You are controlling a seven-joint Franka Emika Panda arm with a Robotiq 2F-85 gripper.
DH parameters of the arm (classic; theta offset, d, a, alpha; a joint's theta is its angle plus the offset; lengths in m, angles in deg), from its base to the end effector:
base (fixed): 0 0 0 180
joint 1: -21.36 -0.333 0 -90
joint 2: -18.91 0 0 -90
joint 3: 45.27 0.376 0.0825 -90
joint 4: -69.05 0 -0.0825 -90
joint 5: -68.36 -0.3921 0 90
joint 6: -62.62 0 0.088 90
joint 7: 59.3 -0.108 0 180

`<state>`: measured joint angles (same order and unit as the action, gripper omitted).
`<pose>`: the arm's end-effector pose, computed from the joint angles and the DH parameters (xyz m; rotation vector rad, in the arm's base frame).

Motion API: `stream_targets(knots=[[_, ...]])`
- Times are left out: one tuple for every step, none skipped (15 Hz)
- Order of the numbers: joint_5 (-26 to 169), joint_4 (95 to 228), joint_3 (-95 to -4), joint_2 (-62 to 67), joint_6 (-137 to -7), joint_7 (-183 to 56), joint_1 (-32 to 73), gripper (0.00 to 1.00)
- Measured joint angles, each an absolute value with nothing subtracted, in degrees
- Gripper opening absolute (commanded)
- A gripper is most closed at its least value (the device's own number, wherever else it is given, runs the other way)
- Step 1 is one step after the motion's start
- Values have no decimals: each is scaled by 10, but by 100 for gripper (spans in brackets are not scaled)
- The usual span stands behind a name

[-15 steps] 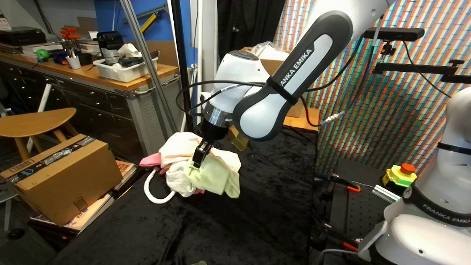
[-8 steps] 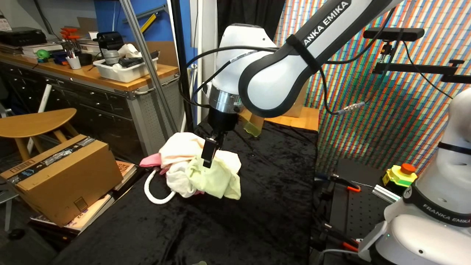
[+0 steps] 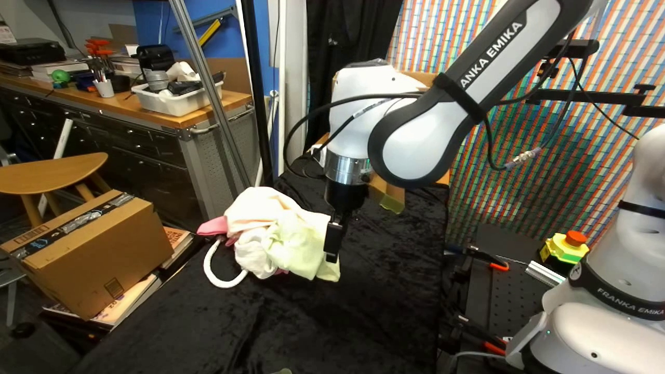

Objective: Put all the items on the table in one place

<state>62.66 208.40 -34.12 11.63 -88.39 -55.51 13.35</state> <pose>0.4826 0.1648 0.3136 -3.0169 -0.4759 -0.1022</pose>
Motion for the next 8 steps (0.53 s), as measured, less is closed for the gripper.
stream_targets(knots=[[627, 2098, -339, 117, -884, -552, 132, 100], [627, 2112, -335, 118, -884, -549, 130, 100], [627, 2125, -331, 119, -885, -548, 127, 100], [627, 2137, -326, 119, -886, -547, 123, 100], [626, 2148, -320, 120, -886, -547, 118, 100], [623, 2156, -313, 120, -887, -547, 113, 100], [617, 2161, -305, 120, -887, -547, 107, 100], [605, 2164, -296, 120, -887, -547, 101, 100]])
